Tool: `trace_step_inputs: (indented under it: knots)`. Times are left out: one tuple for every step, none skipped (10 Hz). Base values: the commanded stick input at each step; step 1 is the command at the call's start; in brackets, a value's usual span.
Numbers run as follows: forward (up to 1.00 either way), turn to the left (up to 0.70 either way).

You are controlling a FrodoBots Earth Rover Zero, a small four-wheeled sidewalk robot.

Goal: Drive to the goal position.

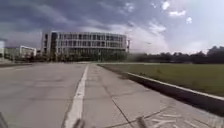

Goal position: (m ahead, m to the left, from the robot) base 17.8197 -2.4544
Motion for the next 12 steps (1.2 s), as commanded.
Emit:
trace_step_inputs:
  knots:
    - [0.7, 0.0]
    - [0.7, 0.0]
    - [0.7, 0.0]
    - [0.7, 0.0]
    - [0.7, 0.0]
    - [0.7, 0.0]
    - [0.7, 0.0]
    - [0.7, 0.0]
    - [0.7, 0.0]
    - [0.7, 0.0]
    - [0.7, 0.0]
    - [0.69, 0.0]
